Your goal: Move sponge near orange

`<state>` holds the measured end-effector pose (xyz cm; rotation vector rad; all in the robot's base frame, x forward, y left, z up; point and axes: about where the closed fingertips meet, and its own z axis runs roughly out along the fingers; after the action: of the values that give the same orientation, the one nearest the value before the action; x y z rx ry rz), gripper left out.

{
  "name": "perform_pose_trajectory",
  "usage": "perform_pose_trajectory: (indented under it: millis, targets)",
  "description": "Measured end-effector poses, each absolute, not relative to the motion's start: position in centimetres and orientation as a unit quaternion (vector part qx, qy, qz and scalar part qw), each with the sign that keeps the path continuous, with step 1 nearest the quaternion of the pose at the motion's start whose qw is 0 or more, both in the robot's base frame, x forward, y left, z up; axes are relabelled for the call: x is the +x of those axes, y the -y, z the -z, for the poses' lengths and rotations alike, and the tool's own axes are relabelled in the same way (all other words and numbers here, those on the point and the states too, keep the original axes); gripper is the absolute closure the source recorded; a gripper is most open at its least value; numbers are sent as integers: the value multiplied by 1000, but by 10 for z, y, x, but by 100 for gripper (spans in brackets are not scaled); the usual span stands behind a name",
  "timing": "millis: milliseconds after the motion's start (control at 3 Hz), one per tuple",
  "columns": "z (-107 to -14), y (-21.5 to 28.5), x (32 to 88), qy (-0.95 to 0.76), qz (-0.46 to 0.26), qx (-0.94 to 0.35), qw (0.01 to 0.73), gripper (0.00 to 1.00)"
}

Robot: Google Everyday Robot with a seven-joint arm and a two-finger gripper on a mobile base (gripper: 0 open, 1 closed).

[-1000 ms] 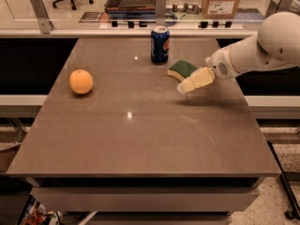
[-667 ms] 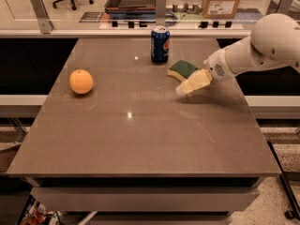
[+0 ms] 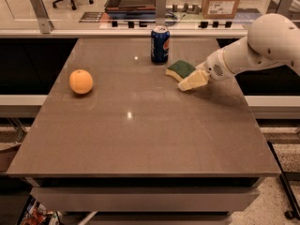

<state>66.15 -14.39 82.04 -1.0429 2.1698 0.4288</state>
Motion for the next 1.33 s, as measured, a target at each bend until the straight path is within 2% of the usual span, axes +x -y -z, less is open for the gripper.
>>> perform_pose_trajectory:
  millis: [667, 1000, 1333]
  targets:
    - [-820, 141, 662, -834, -166, -402, 340, 87]
    - [-822, 141, 662, -834, -166, -402, 340, 100]
    - [-822, 141, 662, -834, -166, -403, 340, 100]
